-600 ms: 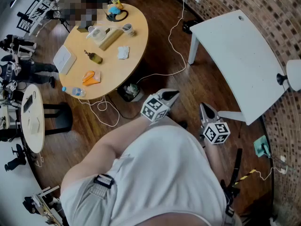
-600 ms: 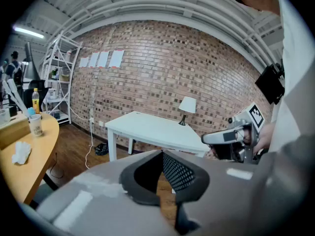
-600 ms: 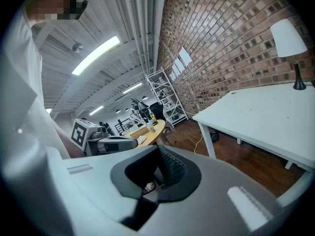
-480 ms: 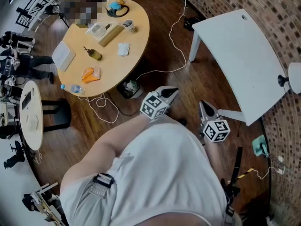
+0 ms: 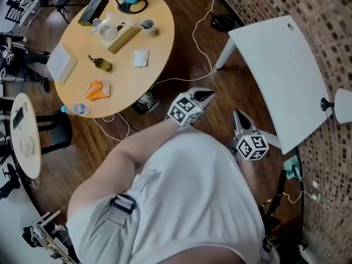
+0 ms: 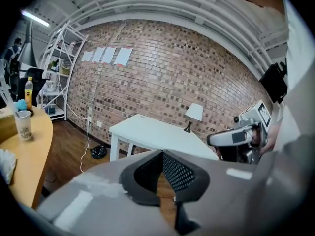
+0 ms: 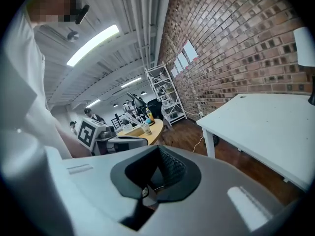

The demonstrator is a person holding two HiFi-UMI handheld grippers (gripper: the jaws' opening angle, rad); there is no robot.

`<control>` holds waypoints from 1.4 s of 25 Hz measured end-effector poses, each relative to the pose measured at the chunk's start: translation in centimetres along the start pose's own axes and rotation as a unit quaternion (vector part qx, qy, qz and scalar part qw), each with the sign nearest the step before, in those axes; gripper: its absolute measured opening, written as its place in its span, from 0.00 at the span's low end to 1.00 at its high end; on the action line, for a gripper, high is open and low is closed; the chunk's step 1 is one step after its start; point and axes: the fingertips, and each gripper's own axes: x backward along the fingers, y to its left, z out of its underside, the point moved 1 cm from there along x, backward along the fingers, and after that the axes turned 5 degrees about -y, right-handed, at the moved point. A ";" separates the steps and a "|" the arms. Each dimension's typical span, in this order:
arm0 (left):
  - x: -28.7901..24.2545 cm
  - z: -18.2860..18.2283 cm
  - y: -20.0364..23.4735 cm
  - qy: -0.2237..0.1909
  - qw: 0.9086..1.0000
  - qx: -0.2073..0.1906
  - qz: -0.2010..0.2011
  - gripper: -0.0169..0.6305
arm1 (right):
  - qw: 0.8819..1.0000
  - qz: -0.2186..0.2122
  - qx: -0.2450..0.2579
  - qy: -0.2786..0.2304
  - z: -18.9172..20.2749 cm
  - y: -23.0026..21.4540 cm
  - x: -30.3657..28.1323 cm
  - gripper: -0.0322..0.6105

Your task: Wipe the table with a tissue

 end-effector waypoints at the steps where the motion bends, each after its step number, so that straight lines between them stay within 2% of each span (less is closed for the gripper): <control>1: -0.1 -0.5 1.0 -0.003 1.000 0.001 0.001 0.03 | 1.000 0.000 0.002 0.000 -0.5 0.0 -1.1 0.06; 6: 0.8 -2.6 6.7 -0.011 1.000 0.005 -0.006 0.03 | 1.000 -0.008 0.011 0.008 -2.4 1.0 -7.0 0.06; 13: 4.5 -3.4 15.0 -0.013 0.999 0.012 -0.051 0.03 | 0.999 -0.024 0.025 0.025 -4.2 2.5 -14.4 0.06; 16: 5.9 -2.5 18.2 -0.004 0.996 0.013 -0.083 0.03 | 0.998 -0.035 0.026 0.036 -4.4 3.1 -17.1 0.06; 19: 7.8 -1.6 21.7 0.005 0.991 0.016 -0.132 0.03 | 0.997 -0.050 0.029 0.050 -4.6 4.1 -19.4 0.06; 24: 11.3 1.3 26.0 0.052 0.974 0.014 -0.221 0.03 | 0.995 -0.067 0.030 0.070 -5.0 4.8 -21.5 0.06; 29: 14.6 4.2 31.1 0.096 0.942 0.001 -0.321 0.04 | 0.992 -0.084 0.032 0.085 -4.8 4.7 -22.3 0.06; 32: 15.4 5.5 33.7 0.138 0.928 -0.021 -0.346 0.12 | 0.992 -0.081 0.028 0.091 -4.7 3.9 -22.2 0.06; 35: 15.7 6.8 35.8 0.176 0.919 -0.022 -0.352 0.18 | 0.993 -0.071 0.025 0.093 -5.0 3.0 -21.8 0.06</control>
